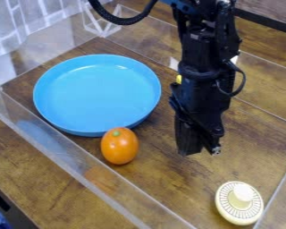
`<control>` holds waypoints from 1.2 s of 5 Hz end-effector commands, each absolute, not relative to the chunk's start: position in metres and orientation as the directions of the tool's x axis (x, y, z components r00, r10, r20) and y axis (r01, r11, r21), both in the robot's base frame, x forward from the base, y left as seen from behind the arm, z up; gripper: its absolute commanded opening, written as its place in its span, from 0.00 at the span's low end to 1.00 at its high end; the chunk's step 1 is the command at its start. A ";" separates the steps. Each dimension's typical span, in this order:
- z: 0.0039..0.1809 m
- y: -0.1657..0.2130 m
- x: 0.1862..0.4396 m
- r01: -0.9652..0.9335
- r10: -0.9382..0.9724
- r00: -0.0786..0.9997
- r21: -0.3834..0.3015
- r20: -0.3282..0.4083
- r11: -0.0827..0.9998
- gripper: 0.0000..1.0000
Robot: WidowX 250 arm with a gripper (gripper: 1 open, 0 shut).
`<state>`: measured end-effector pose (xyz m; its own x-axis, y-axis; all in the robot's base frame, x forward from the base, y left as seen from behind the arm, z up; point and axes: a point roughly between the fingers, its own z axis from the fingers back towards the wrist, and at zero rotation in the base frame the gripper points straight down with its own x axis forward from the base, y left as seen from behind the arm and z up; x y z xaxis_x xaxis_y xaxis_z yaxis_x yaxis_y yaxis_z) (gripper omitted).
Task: Remove the orange ball from inside the blue tray and put it on the table
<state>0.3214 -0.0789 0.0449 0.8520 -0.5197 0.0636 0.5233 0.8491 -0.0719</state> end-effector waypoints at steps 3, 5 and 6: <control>0.060 -0.082 0.335 0.500 -0.486 0.862 -0.086 0.145 0.862 0.00; 0.056 -0.081 0.336 0.485 -0.469 0.871 -0.108 0.148 0.868 1.00; 0.056 -0.078 0.336 0.484 -0.469 0.872 -0.102 0.142 0.869 1.00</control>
